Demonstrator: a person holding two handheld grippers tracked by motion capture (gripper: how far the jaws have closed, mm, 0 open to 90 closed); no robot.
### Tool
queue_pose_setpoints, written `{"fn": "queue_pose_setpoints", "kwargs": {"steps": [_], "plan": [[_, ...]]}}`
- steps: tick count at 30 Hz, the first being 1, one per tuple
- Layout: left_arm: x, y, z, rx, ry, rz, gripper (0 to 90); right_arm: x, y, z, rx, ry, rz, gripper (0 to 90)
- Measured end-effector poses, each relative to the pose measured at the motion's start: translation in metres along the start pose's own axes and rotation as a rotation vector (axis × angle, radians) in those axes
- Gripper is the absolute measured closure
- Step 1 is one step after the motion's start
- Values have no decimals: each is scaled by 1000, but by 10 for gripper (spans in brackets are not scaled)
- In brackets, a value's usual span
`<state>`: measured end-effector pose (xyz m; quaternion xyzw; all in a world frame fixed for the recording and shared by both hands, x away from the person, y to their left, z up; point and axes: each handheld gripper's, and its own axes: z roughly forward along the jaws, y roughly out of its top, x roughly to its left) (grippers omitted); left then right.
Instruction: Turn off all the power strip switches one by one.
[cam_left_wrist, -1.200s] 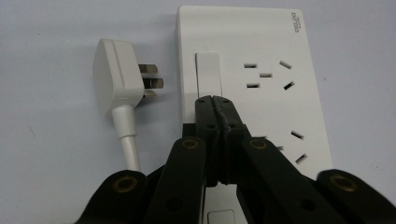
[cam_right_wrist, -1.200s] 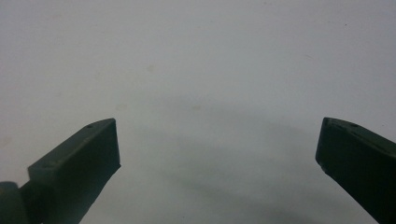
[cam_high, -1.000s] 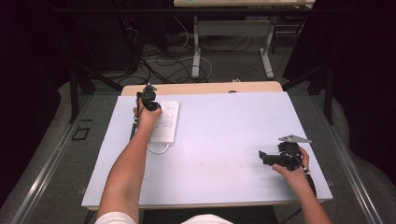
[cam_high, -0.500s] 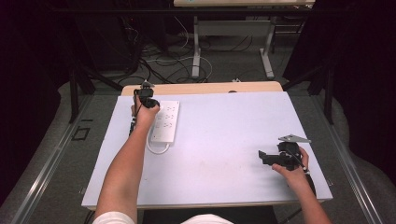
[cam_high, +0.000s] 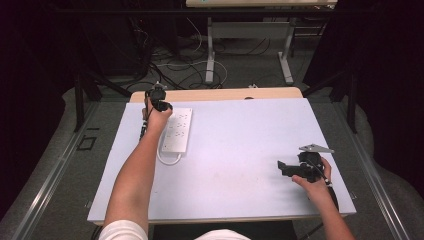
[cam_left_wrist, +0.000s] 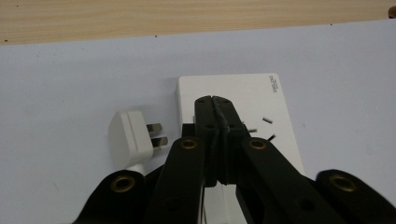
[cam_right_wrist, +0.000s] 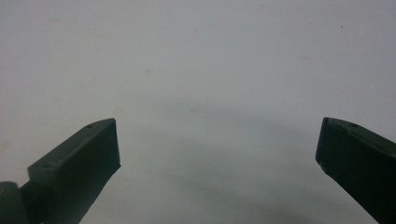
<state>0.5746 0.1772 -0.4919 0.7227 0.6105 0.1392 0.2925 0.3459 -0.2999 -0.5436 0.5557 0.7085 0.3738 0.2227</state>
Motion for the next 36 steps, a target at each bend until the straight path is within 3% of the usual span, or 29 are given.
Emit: {"fn": "queue_pose_setpoints", "kwargs": {"steps": [9, 15, 18, 20, 33, 36], "plan": [[-8, 7, 12, -9, 3, 5, 900, 0, -1, 0, 2, -7, 1, 0], [-6, 7, 18, 6, 32, 12, 900, -1, -1, -1, -2, -7, 2, 0], [-4, 5, 22, 7, 37, -6, 900, 0, -1, -2, -3, -6, 0, 0], [-3, 4, 24, 7, 39, -18, 900, -1, -1, -2, -5, -5, -5, 0], [-3, 1, 32, 35, 44, 1, 900, -1, -1, -1, -2, -3, -1, 0], [-2, -1, 34, 22, 43, -10, 900, -1, -1, -1, -2, -3, -1, 0]]}}
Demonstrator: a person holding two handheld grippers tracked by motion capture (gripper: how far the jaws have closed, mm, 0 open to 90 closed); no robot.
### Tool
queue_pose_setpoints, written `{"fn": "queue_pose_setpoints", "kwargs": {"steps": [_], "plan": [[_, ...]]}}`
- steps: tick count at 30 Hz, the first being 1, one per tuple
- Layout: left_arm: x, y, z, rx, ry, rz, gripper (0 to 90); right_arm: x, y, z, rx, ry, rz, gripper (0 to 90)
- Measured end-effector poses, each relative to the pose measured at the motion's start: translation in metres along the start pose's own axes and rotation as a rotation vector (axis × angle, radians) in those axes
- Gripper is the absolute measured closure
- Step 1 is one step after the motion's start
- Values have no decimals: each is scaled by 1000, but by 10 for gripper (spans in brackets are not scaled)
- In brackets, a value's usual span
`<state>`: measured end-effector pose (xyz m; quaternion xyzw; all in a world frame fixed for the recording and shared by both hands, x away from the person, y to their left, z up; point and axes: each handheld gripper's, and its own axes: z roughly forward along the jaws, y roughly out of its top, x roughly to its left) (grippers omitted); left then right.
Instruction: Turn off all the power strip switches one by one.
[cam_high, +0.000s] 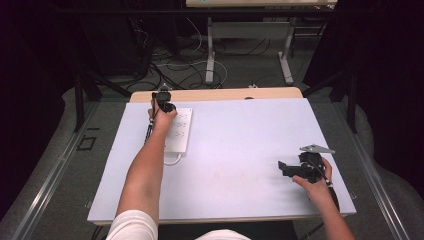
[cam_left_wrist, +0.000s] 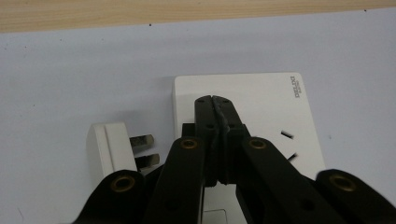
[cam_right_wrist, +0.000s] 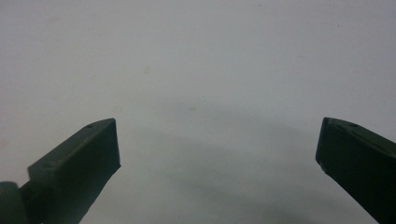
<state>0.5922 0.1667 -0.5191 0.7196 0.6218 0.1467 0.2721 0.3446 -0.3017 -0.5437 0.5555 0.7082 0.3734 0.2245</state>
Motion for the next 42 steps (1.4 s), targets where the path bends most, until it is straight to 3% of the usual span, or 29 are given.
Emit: {"fn": "queue_pose_setpoints", "kwargs": {"steps": [7, 8, 10, 22, 33, 42], "plan": [[0, -2, 1, -12, 1, -6, 900, 1, 0, 1, 4, 2, 0, 0], [0, -2, 1, 4, 5, 1, 900, 1, 0, 2, 5, 1, 0, 0], [1, -4, 2, -19, 2, -5, 900, 2, 0, 2, 5, 2, -2, 0], [0, -5, -1, -3, -1, 4, 900, 2, 0, 1, 2, 3, -2, 0], [2, -8, -13, -20, -6, 3, 900, 1, -1, 0, 1, 5, -7, 0], [-2, -13, -26, -40, -34, 18, 869, 1, -1, -2, 0, 4, 1, 0]]}}
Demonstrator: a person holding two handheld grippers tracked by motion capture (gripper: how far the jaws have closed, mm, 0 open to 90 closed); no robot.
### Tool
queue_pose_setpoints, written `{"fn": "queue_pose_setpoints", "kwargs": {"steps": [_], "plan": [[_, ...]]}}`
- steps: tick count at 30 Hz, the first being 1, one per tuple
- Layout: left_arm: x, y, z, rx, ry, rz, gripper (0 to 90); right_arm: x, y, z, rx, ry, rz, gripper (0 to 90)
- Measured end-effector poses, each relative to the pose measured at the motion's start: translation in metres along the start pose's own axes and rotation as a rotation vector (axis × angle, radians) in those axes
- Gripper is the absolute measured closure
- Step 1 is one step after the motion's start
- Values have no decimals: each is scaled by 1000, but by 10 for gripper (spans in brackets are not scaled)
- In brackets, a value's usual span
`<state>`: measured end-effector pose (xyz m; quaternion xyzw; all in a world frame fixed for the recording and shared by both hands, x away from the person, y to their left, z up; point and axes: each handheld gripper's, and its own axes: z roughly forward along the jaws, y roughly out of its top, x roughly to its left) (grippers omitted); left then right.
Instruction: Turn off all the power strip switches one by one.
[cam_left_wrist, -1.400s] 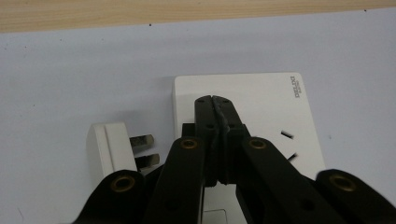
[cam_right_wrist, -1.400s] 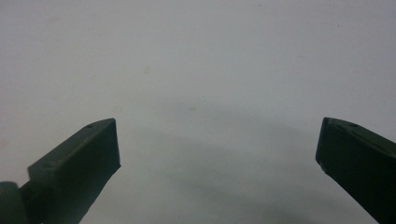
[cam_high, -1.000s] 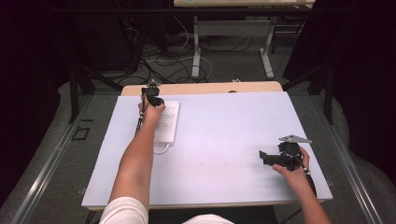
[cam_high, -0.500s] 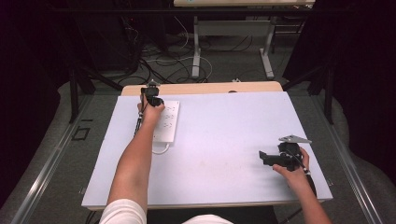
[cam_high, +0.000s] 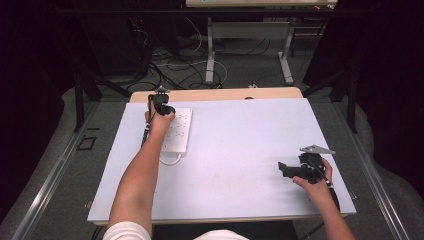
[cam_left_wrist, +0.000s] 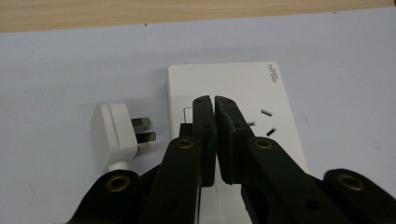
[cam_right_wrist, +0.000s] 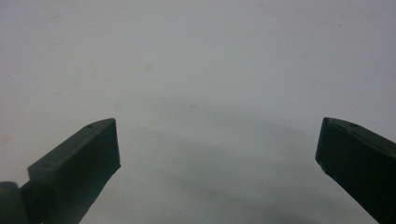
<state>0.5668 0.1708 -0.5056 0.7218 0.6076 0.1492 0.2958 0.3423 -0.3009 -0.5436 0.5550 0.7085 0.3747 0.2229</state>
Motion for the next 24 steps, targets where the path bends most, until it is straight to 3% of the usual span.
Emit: {"fn": "queue_pose_setpoints", "kwargs": {"steps": [9, 16, 24], "plan": [[-4, -11, -17, -14, -58, 18, 777, 0, 0, 0, -1, 4, -6, 0], [-9, -22, -34, -31, -93, 51, 619, 0, 1, 1, -2, 11, -16, 0], [-6, -38, -53, -53, -165, 73, 443, 2, 1, 0, -5, 15, -17, 0]]}}
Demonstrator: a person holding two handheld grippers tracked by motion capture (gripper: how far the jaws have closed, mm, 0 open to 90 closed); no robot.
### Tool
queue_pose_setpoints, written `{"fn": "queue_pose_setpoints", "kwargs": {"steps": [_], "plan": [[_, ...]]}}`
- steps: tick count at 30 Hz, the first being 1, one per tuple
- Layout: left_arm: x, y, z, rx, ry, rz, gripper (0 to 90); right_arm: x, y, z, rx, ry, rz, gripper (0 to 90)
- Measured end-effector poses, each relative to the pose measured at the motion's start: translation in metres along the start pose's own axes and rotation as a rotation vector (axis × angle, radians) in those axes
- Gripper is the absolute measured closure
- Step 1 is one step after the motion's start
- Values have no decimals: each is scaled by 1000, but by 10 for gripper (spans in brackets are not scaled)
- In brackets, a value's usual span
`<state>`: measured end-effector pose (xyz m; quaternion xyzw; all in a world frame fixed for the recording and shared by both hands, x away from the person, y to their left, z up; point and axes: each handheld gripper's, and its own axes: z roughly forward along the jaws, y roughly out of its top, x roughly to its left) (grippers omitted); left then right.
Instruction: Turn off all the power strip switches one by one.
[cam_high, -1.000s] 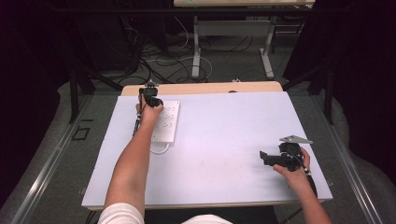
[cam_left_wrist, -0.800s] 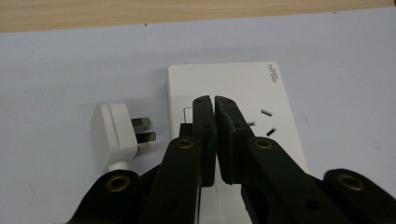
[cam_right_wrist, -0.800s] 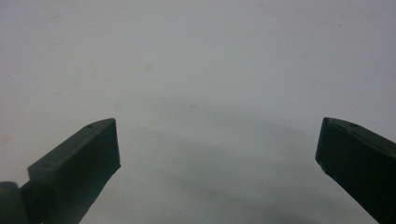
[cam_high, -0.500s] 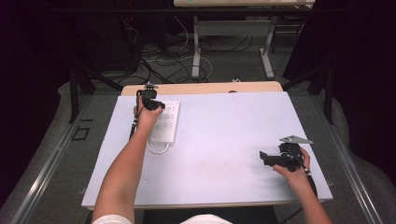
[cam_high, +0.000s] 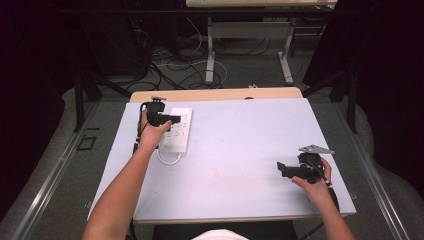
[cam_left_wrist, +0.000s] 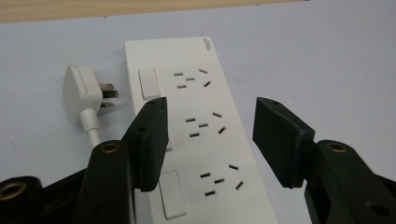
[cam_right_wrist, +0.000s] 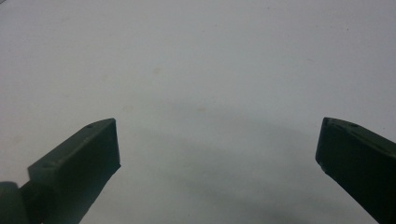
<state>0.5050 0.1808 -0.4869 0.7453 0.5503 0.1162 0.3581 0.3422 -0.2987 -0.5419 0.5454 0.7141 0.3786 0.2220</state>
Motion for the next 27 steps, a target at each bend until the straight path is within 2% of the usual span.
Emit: {"fn": "queue_pose_setpoints", "kwargs": {"steps": [6, 9, 12, 13, 15, 18, 20, 21, 23, 26, 27], "plan": [[-5, -11, -12, -43, -6, 48, 334, 1, 0, 0, -3, -1, 0, 0], [-7, -15, -18, -76, 4, 84, 272, 1, 0, 0, 2, -1, 3, 0], [-9, -20, -25, -97, -6, 114, 221, 1, 0, -1, -1, -3, 2, 0], [-10, -21, -26, -98, -14, 116, 216, 1, 0, -1, -3, -4, -1, 0], [-11, -25, -29, -103, -38, 147, 212, 1, 0, -1, -2, -5, 0, 0], [-13, -32, -36, -112, -59, 160, 209, 1, 0, -1, -5, -5, -2, 0], [-14, -38, -41, -133, -64, 164, 209, 1, 0, -2, -5, -6, 0, 0], [-15, -40, -43, -142, -69, 182, 210, 1, 0, -2, -5, -7, 1, 0], [-16, -46, -50, -139, -61, 197, 208, 2, 0, -2, -3, -6, 6, 0], [-17, -55, -54, -170, -74, 190, 210, 2, 0, -2, -4, -7, 1, 0], [-16, -58, -56, -159, -67, 188, 211, 2, 0, -2, -4, -10, -1, 0]]}}
